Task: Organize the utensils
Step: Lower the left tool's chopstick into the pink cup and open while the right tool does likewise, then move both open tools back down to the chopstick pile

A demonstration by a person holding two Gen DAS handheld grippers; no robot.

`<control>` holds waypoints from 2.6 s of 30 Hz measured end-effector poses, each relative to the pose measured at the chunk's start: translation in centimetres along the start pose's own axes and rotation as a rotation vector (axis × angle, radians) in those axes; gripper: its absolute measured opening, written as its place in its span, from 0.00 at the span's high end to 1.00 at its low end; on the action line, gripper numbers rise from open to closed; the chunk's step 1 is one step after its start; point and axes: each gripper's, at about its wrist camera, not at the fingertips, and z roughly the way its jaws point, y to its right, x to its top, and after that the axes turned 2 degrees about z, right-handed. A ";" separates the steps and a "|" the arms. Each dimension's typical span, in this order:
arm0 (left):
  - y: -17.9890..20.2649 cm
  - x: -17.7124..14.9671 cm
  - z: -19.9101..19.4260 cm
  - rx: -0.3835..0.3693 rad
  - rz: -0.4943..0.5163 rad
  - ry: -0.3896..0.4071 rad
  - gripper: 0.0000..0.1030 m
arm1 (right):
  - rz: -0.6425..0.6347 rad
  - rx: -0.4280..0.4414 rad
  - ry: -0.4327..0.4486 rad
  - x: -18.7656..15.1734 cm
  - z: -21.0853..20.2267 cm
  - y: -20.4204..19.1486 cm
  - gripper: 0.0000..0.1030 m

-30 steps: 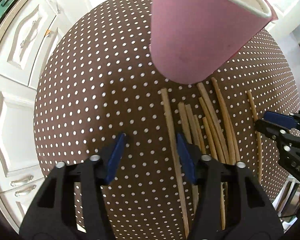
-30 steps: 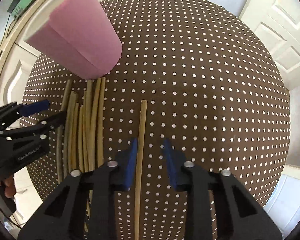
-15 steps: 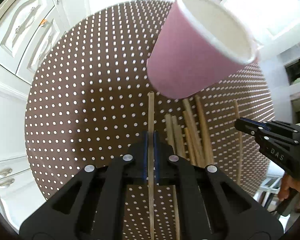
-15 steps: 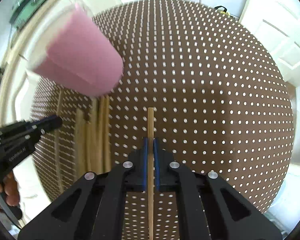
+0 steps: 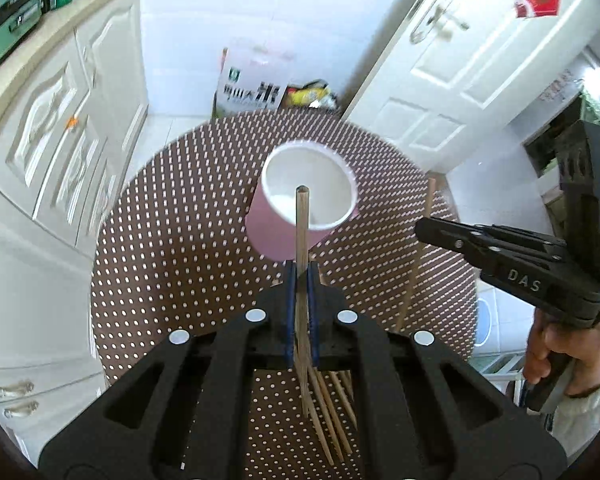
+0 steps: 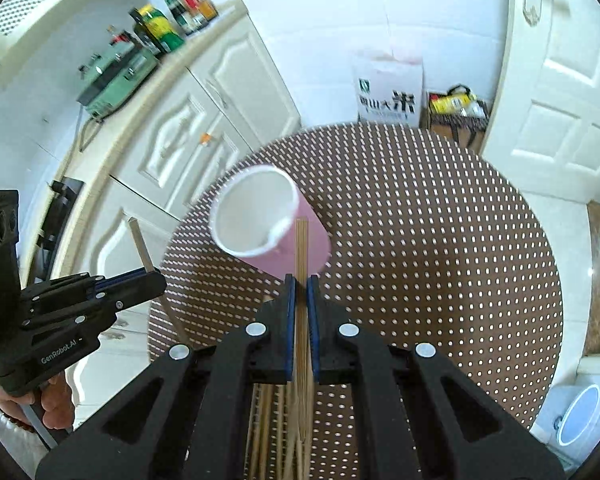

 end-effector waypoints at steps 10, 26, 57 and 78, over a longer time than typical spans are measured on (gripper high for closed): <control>1.9 1.5 -6.0 -0.047 0.040 0.145 0.95 | -0.094 0.044 0.172 2.1 -5.7 -3.3 0.95; 3.0 4.8 -12.6 -0.021 -0.004 0.385 0.95 | -0.228 -0.010 0.474 7.0 -9.8 -6.0 0.95; 1.0 2.1 -3.3 0.076 -0.072 0.164 0.94 | -0.135 -0.034 0.252 3.7 -1.5 -2.0 0.95; 0.2 0.9 -2.9 0.121 -0.095 0.135 0.43 | -0.080 -0.053 0.248 2.1 -2.7 -1.2 0.68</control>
